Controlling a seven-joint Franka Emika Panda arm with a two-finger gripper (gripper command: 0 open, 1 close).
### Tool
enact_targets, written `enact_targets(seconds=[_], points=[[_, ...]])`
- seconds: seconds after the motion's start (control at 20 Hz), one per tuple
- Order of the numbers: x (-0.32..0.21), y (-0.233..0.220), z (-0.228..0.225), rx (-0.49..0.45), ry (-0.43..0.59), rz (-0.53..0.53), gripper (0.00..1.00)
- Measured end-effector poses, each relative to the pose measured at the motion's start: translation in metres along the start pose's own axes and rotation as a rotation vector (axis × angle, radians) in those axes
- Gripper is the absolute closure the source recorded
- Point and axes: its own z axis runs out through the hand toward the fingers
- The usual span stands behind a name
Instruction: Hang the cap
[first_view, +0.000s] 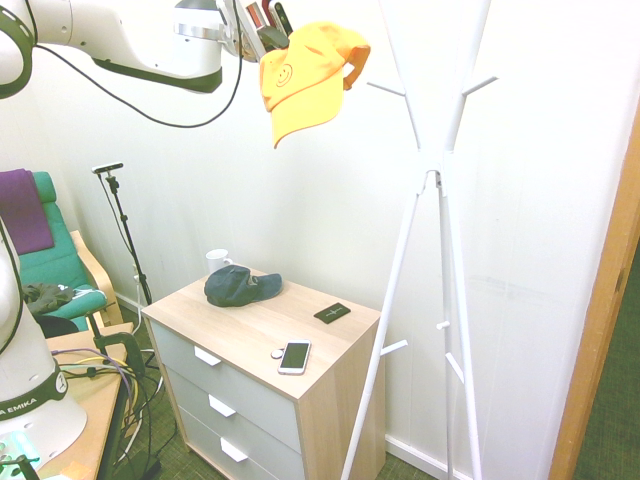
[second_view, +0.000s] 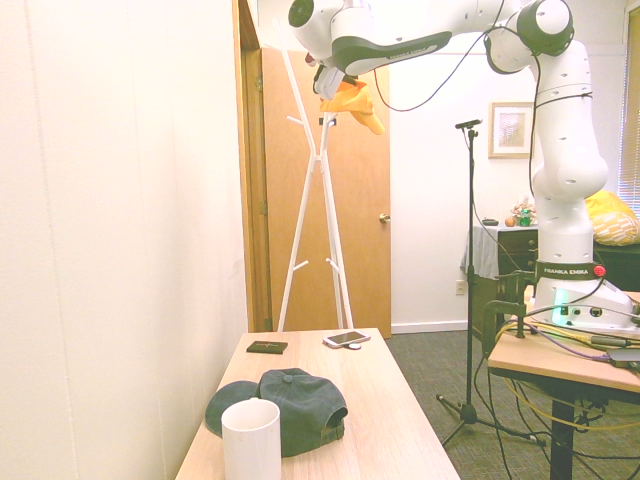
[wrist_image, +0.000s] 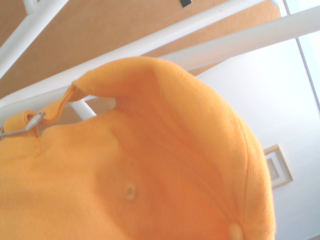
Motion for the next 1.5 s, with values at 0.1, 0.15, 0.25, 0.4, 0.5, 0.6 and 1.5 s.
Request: enact_targets(seconds=[0.1,0.15,0.25,0.4,0.5,0.6,1.5], points=[[0.002,-0.004,0.012,-0.018,-0.025,0.005,1.00],[0.001,-0.005,0.017,-0.025,-0.041,0.007,1.00],[-0.002,-0.008,0.023,-0.030,-0.071,0.017,1.00],[-0.002,-0.014,0.028,-0.006,-0.147,0.036,1.00],[0.004,-0.017,0.036,0.011,-0.206,0.057,1.00],[0.016,-0.018,0.047,0.020,-0.267,0.086,1.00],[0.006,-0.057,0.076,0.195,-0.648,0.192,0.00]])
